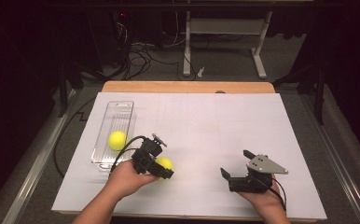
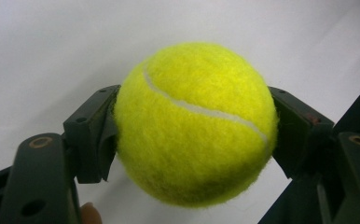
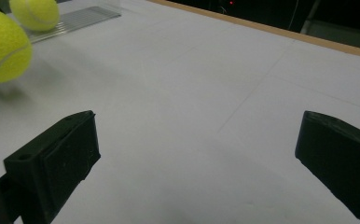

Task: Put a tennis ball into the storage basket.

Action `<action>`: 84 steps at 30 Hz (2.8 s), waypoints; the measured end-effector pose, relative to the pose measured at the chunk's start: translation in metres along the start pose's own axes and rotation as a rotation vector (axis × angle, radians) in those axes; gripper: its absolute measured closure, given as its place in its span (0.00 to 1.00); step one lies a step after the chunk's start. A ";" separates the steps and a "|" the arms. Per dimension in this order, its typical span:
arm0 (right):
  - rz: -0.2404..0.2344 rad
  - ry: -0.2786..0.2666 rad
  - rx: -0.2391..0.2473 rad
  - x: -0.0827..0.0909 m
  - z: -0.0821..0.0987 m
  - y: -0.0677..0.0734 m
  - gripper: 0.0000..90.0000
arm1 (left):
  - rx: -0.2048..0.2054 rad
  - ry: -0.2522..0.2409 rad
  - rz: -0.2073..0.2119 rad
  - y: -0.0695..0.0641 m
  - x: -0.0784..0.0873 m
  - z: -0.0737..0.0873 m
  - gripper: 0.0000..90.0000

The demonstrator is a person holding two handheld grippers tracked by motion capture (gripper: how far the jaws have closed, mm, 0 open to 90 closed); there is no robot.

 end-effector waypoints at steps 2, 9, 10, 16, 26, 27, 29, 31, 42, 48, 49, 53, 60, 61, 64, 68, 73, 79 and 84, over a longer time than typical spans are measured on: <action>0.011 -0.004 -0.016 0.005 0.003 -0.005 0.00 | 0.002 0.008 -0.009 0.001 0.001 0.001 0.30; 0.055 -0.031 -0.058 0.016 0.012 -0.021 0.00 | 0.017 0.023 -0.025 0.006 0.005 0.005 0.30; 0.063 -0.033 -0.060 0.017 0.013 -0.023 0.00 | 0.017 0.024 -0.022 0.006 0.005 0.006 0.30; 0.078 -0.049 -0.067 0.022 0.016 -0.027 0.00 | 0.027 0.039 -0.017 0.007 0.008 0.007 0.30; 0.072 -0.057 -0.058 0.023 0.016 -0.024 0.00 | 0.040 0.085 -0.009 0.011 0.017 0.007 0.30; 0.072 -0.058 -0.052 0.023 0.016 -0.024 0.00 | 0.041 0.094 -0.011 0.011 0.018 0.006 0.30; 0.070 -0.057 -0.045 0.022 0.016 -0.023 0.00 | 0.036 0.111 -0.016 0.010 0.020 0.006 0.30; 0.071 -0.058 -0.043 0.023 0.016 -0.023 0.00 | 0.036 0.126 -0.010 0.011 0.021 0.006 0.30; 0.067 -0.063 -0.042 0.023 0.015 -0.022 0.00 | 0.040 0.175 -0.044 0.016 0.036 0.006 0.30; 0.062 -0.061 -0.040 0.023 0.015 -0.021 0.00 | 0.056 0.168 -0.029 0.021 0.047 0.001 0.30; 0.063 -0.061 -0.042 0.023 0.015 -0.021 0.00 | 0.060 0.166 -0.026 0.021 0.048 0.001 0.30; 0.063 -0.061 -0.043 0.023 0.015 -0.022 0.00 | 0.071 0.164 -0.030 0.026 0.057 -0.003 0.30; 0.064 -0.062 -0.043 0.023 0.015 -0.022 0.00 | 0.097 0.153 -0.037 0.035 0.072 -0.007 0.30; 0.064 -0.063 -0.043 0.023 0.015 -0.022 0.00 | 0.099 0.154 -0.038 0.035 0.075 -0.007 0.30; 0.064 -0.063 -0.042 0.023 0.015 -0.022 0.00 | 0.103 0.149 -0.049 0.038 0.080 -0.007 0.30; 0.064 -0.063 -0.041 0.023 0.015 -0.022 0.00 | 0.112 0.150 -0.056 0.043 0.086 -0.005 0.30; 0.065 -0.065 -0.039 0.023 0.015 -0.022 0.00 | 0.144 0.144 -0.069 0.053 0.091 -0.002 0.30; 0.067 -0.067 -0.043 0.024 0.014 -0.022 0.00 | 0.172 0.139 -0.077 0.065 0.099 0.003 0.30; 0.066 -0.067 -0.042 0.024 0.014 -0.022 0.00 | 0.202 0.140 -0.090 0.075 0.106 0.009 0.30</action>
Point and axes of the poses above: each handheld gripper's, and its own axes: x roughly backward along the jaws, z roughly out of its underside, y roughly to its left, the point moved 4 cm from there along -x, roughly forward along the jaws, and after that the axes turned 3 degrees about -y, right-handed, at the moved point
